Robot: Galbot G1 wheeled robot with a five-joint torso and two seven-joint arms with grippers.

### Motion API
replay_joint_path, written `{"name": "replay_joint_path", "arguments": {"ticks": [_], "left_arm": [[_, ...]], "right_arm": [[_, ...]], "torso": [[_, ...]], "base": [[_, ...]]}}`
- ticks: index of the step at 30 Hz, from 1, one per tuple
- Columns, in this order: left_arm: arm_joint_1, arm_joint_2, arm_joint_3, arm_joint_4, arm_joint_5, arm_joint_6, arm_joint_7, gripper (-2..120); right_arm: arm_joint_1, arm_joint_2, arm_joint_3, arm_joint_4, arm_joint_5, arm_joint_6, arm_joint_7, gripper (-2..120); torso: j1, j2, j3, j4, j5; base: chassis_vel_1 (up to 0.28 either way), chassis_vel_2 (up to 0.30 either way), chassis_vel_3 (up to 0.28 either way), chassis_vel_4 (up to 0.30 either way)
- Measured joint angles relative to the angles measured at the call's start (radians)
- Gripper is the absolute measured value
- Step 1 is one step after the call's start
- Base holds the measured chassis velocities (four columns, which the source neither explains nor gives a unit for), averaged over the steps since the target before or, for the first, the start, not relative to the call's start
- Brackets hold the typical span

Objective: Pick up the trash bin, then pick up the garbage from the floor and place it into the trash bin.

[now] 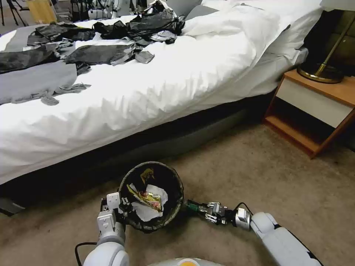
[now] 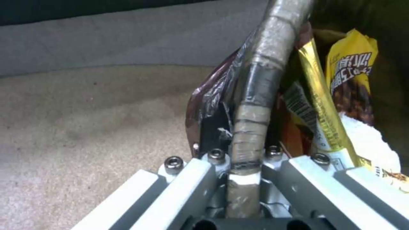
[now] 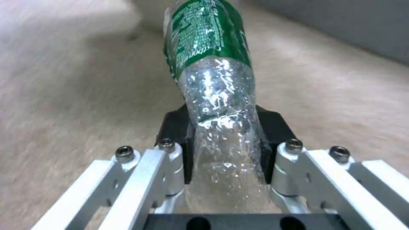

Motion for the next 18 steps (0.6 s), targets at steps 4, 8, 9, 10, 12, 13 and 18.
{"name": "replay_joint_path", "arguments": {"ticks": [4,8,9,10,12,13,18], "left_arm": [[-0.002,0.005,0.0,-0.002,-0.004,0.005,0.0,0],[-0.002,0.008,0.003,-0.003,-0.004,0.007,-0.001,0],[-0.002,0.009,0.004,-0.003,-0.004,0.007,-0.001,0],[-0.002,0.009,0.004,-0.003,-0.004,0.007,-0.001,0],[-0.001,0.009,0.006,-0.005,-0.003,0.007,-0.001,0],[-0.001,0.009,0.007,-0.006,-0.002,0.007,-0.001,0],[0.002,0.007,0.012,-0.007,0.005,0.007,-0.002,0]], "right_arm": [[-0.063,-0.008,0.08,0.064,0.124,0.023,0.03,23],[-0.113,-0.015,0.163,0.145,0.195,0.043,0.038,23],[-0.127,-0.017,0.186,0.176,0.211,0.044,0.039,23],[-0.127,-0.017,0.186,0.176,0.211,0.044,0.039,23],[-0.155,-0.021,0.233,0.256,0.25,0.044,0.046,23],[-0.169,-0.023,0.255,0.305,0.271,0.043,0.051,23],[-0.226,-0.024,0.324,0.537,0.346,0.012,0.073,23]], "torso": [[0.0,0.0,0.0,0.0,0.0],[0.0,0.0,0.0,-0.0002,0.0001],[0.0,0.0,0.0,-0.0001,0.0001],[0.0,0.0,0.0,-0.0001,0.0001],[0.0,0.0,0.0,-0.0001,-0.0001],[0.0,0.0,0.0,-0.0001,-0.0002],[0.0,0.0,0.0,0.0,-0.0002]], "base": [[0.0,0.0,0.0,0.0],[0.0,0.0,0.0,0.0],[0.0,0.0,0.0,0.0],[0.0,0.0,0.0,0.0],[0.0,0.0,0.0,0.0],[0.0,0.0,0.0,0.0],[0.0,0.0,0.0,0.0]]}}
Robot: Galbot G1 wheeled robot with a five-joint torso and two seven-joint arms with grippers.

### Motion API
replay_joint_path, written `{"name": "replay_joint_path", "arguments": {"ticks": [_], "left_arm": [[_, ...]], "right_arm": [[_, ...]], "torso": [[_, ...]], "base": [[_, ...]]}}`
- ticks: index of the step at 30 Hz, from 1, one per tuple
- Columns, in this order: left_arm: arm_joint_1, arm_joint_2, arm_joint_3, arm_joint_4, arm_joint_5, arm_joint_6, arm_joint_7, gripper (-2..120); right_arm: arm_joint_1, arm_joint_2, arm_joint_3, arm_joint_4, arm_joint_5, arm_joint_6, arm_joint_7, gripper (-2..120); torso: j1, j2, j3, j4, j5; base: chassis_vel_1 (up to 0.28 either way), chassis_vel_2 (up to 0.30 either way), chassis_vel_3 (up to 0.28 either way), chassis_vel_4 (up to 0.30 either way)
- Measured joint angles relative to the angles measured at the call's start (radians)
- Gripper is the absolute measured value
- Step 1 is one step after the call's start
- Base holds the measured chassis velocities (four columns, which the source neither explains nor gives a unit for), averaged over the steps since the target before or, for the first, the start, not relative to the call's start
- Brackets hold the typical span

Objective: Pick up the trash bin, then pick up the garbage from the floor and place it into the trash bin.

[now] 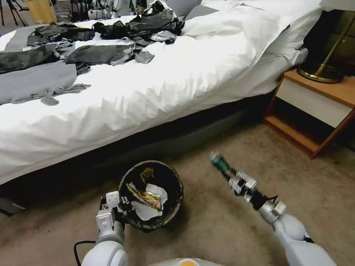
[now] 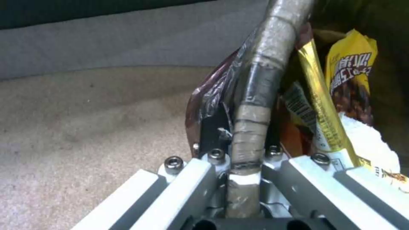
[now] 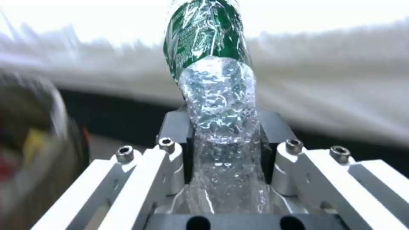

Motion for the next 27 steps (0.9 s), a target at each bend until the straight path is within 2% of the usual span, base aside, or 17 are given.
{"name": "replay_joint_path", "arguments": {"ticks": [1,2,3,4,6,7,10,11,13,14,16,22,23,27], "left_arm": [[0.0,-0.001,0.002,0.0,0.002,0.0,0.0,0],[0.001,-0.002,0.009,0.001,0.007,0.0,0.0,0],[0.001,-0.002,0.009,0.001,0.007,0.0,0.0,0],[0.001,-0.003,0.011,0.004,0.009,-0.001,0.0,0],[0.0,-0.004,0.016,0.01,0.015,-0.002,-0.001,0],[0.0,-0.004,0.016,0.01,0.015,-0.002,-0.001,0],[-0.002,-0.002,0.027,0.015,0.019,-0.003,-0.001,0],[-0.002,-0.002,0.027,0.015,0.019,-0.003,-0.001,0],[-0.003,-0.002,0.034,0.015,0.023,-0.003,-0.001,0],[-0.003,-0.002,0.034,0.015,0.023,-0.003,-0.001,0],[-0.002,-0.001,0.042,0.015,0.028,-0.003,-0.001,0],[0.004,-0.001,0.048,0.015,0.036,-0.005,-0.001,0],[0.007,-0.002,0.052,0.011,0.038,-0.006,0.0,0],[0.012,-0.006,0.064,0.003,0.043,-0.006,0.001,0]], "right_arm": [[-0.01,0.0,0.003,0.043,0.005,-0.005,0.004,23],[-0.037,-0.004,0.0,0.151,0.009,-0.017,0.015,23],[-0.037,-0.004,0.0,0.151,0.009,-0.017,0.015,23],[-0.05,-0.006,-0.009,0.202,0.008,-0.022,0.021,23],[-0.092,-0.016,-0.071,0.351,-0.028,-0.032,0.058,23],[-0.092,-0.016,-0.071,0.351,-0.028,-0.032,0.058,23],[-0.106,-0.034,-0.203,0.444,-0.151,-0.04,0.158,23],[-0.106,-0.034,-0.203,0.444,-0.151,-0.04,0.158,23],[-0.086,-0.054,-0.305,0.456,-0.212,-0.053,0.259,23],[-0.086,-0.054,-0.305,0.456,-0.212,-0.053,0.259,23],[-0.052,-0.064,-0.407,0.444,-0.256,-0.072,0.339,23],[-0.018,-0.052,-0.511,0.4,-0.286,-0.102,0.372,23],[0.005,-0.031,-0.542,0.355,-0.297,-0.105,0.377,23],[0.045,0.007,-0.558,0.279,-0.299,-0.113,0.383,23]], "torso": [[0.0,0.0,0.0,-0.0001,0.0003],[0.0,0.0,0.0,0.0001,-0.0001],[0.0,0.0,0.0,0.0001,-0.0001],[0.0,0.0,0.0,0.0001,-0.0003],[0.0,0.0,0.0,0.0001,-0.0001],[0.0,0.0,0.0,0.0001,-0.0001],[0.0,0.0,0.0,0.0,0.0],[0.0,0.0,0.0,0.0,0.0],[0.0,0.0,0.0,0.0001,0.0001],[0.0,0.0,0.0,0.0001,0.0001],[0.0,0.0,0.0,0.0001,0.0002],[0.0,0.0,0.0,-0.0001,0.0002],[0.0,0.0,0.0,0.0,0.0002],[0.0,0.0,0.0,0.0,0.0002]], "base": [[0.0,0.0,0.0,0.0],[0.0,0.0,0.0,0.0],[0.0,0.0,0.0,0.0],[0.0,0.0,0.0,0.0],[0.0,0.0,0.0,0.0],[0.0,0.0,0.0,0.0],[0.0,0.0,0.0,0.0],[0.0,0.0,0.0,0.0],[0.0,0.0,0.0,0.0],[0.0,0.0,0.0,0.0],[0.0,0.0,0.0,0.0],[0.0,0.0,0.0,0.0],[0.0,0.0,0.0,0.0],[0.0,0.0,0.0,0.0]]}}
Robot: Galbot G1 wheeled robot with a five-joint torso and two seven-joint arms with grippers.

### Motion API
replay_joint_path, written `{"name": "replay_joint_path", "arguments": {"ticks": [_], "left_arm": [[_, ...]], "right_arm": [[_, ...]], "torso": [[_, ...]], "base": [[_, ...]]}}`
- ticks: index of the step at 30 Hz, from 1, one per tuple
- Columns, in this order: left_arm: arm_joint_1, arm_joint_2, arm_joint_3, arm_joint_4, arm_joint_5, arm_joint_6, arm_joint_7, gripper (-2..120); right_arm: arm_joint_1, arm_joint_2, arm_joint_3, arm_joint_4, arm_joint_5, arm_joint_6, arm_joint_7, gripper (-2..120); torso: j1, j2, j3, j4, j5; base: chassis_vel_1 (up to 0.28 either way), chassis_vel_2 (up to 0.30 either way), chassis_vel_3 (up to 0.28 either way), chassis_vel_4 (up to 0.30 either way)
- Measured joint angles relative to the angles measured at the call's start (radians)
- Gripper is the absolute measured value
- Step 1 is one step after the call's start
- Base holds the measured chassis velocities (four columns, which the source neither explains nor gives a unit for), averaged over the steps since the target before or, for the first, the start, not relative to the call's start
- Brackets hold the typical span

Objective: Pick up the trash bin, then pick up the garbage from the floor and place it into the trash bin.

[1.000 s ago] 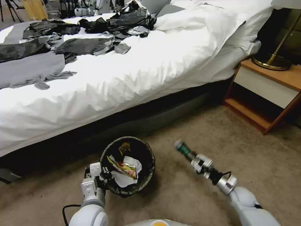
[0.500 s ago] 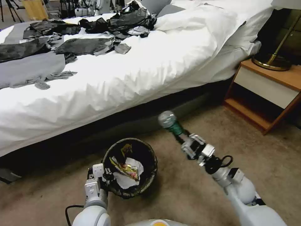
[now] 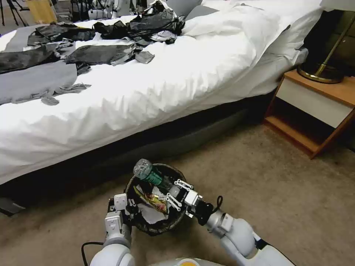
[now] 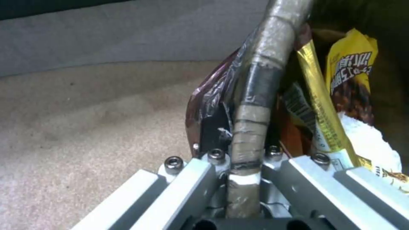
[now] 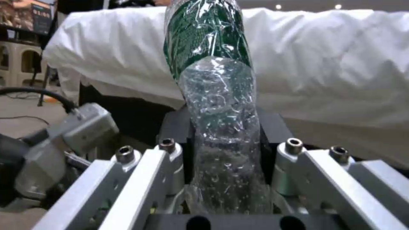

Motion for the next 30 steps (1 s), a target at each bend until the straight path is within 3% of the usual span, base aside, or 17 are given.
{"name": "replay_joint_path", "arguments": {"ticks": [13,17,19,24,30], "left_arm": [[-0.008,-0.004,0.003,-0.001,0.002,-0.001,0.0,0],[-0.008,-0.003,-0.001,-0.003,-0.001,-0.001,0.0,0],[-0.008,-0.003,-0.002,-0.003,-0.001,-0.001,0.0,0],[-0.012,-0.001,-0.006,-0.003,-0.005,0.001,0.0,0],[-0.018,-0.002,-0.006,-0.003,-0.005,0.004,0.0,0]], "right_arm": [[-0.019,0.017,-0.006,-0.065,-0.031,0.015,0.013,24],[-0.023,0.019,-0.007,-0.071,-0.039,0.023,0.023,40],[-0.025,0.019,-0.007,-0.071,-0.04,0.024,0.023,40],[-0.042,0.015,-0.005,-0.065,-0.049,0.032,0.023,67],[-0.049,0.009,0.0,-0.049,-0.052,0.035,0.023,84]], "torso": [[0.0,0.0,0.0,-0.0001,0.0],[0.0,0.0,0.0,0.0,0.0],[0.0,0.0,0.0,0.0,0.0001],[0.0,0.0,0.0,0.0,0.0],[0.0,0.0,0.0,0.0,0.0]], "base": [[0.0,0.0,0.0,0.0],[0.0,0.0,0.0,0.0],[0.0,0.0,0.0,0.0],[0.0,0.0,0.0,0.0],[0.0,0.0,0.0,0.0]]}}
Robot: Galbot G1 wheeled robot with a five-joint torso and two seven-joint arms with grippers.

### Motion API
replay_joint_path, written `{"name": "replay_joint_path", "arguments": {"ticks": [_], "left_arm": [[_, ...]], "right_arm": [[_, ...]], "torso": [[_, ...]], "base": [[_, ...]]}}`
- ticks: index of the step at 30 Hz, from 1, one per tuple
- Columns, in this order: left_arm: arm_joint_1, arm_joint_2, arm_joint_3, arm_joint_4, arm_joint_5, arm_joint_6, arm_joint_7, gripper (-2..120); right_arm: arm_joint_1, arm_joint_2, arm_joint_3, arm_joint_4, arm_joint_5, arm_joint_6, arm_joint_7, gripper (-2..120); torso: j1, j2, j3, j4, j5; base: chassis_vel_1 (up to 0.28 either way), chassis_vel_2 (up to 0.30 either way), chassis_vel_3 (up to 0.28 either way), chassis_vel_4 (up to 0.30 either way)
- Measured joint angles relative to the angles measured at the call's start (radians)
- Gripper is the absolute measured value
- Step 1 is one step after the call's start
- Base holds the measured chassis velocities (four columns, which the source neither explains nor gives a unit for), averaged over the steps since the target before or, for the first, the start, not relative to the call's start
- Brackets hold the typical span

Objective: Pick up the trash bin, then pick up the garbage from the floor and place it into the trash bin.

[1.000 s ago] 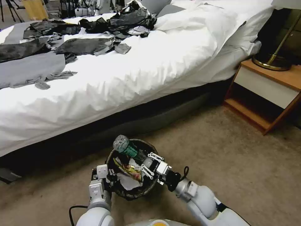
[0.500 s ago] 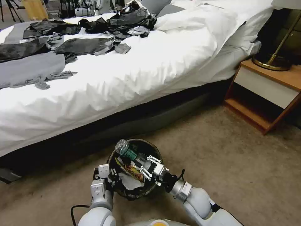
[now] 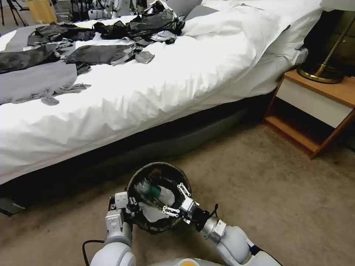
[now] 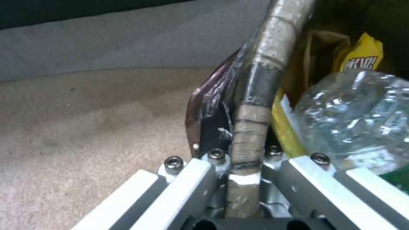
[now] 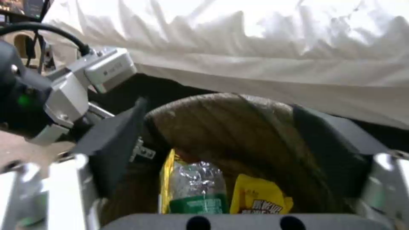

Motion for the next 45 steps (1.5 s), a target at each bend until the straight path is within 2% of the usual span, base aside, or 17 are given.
{"name": "replay_joint_path", "arguments": {"ticks": [1,2,4,13,16,17,20,21,22,25,26,33,38,45], "left_arm": [[-0.002,0.0,0.0,0.0,0.0,0.0,0.0,0],[-0.002,0.0,0.0,0.0,0.0,0.0,0.0,0],[-0.004,0.0,-0.002,0.003,-0.001,0.002,0.0,0],[-0.011,0.002,-0.01,0.016,-0.003,0.004,-0.001,0],[-0.014,0.002,-0.009,0.021,-0.004,0.005,-0.001,0],[-0.014,0.002,-0.009,0.021,-0.004,0.005,-0.001,0],[-0.015,0.002,-0.008,0.024,-0.004,0.005,-0.002,0],[-0.015,0.002,-0.008,0.024,-0.004,0.005,-0.002,0],[-0.015,0.003,-0.01,0.024,-0.006,0.005,-0.002,0],[-0.015,0.007,-0.013,0.025,-0.01,0.005,-0.002,0],[-0.016,0.009,-0.015,0.026,-0.012,0.005,-0.002,0],[-0.014,0.01,-0.02,0.026,-0.018,0.004,-0.003,0],[-0.009,0.013,-0.031,0.02,-0.025,0.004,-0.004,0],[-0.009,0.013,-0.033,0.014,-0.026,0.004,-0.003,0]], "right_arm": [[-0.001,-0.001,0.0,0.005,0.0,0.0,0.0,91],[-0.001,-0.001,0.0,0.005,0.0,0.0,0.0,91],[-0.007,-0.004,-0.001,0.027,-0.004,0.001,-0.001,98],[-0.037,-0.01,0.008,0.147,-0.033,0.013,0.008,100],[-0.056,0.007,0.053,0.25,-0.036,0.008,0.061,100],[-0.056,0.007,0.053,0.25,-0.036,0.008,0.061,100],[-0.11,0.037,0.134,0.403,-0.046,-0.027,0.183,100],[-0.11,0.037,0.134,0.403,-0.046,-0.027,0.183,100],[-0.149,0.043,0.163,0.448,-0.065,-0.034,0.248,100],[-0.204,0.051,0.2,0.474,-0.091,-0.031,0.296,100],[-0.245,0.064,0.22,0.473,-0.107,-0.015,0.333,100],[-0.317,0.118,0.261,0.382,-0.131,0.047,0.412,100],[-0.317,0.141,0.295,0.287,-0.132,0.084,0.448,100],[-0.302,0.143,0.308,0.238,-0.128,0.095,0.465,100]], "torso": [[0.0,0.0,0.0,0.0,0.0],[0.0,0.0,0.0,0.0,0.0],[0.0,0.0,0.0,0.0,0.0],[0.0,0.0,0.0,0.0,0.0],[0.0,0.0,0.0,0.0,0.0],[0.0,0.0,0.0,0.0,0.0],[0.0,0.0,0.0,0.0001,0.0],[0.0,0.0,0.0,0.0001,0.0],[0.0,0.0,0.0,0.0,0.0],[0.0,0.0,0.0,-0.0002,-0.0001],[0.0,0.0,0.0,-0.0002,0.0],[0.0,0.0,0.0,-0.0001,0.0],[0.0,0.0,0.0,0.0,0.0001],[0.0,0.0,0.0,0.0,0.0]], "base": [[0.0,0.0,0.0,0.0],[0.0,0.0,0.0,0.0],[0.0,0.0,0.0,0.0],[0.0,0.0,0.0,0.0],[0.0,0.0,0.0,0.0],[0.0,0.0,0.0,0.0],[0.0,0.0,0.0,0.0],[0.0,0.0,0.0,0.0],[0.0,0.0,0.0,0.0],[0.0,0.0,0.0,0.0],[0.0,0.0,0.0,0.0],[0.0,0.0,0.0,0.0],[0.0,0.0,0.0,0.0],[0.0,0.0,0.0,0.0]]}}
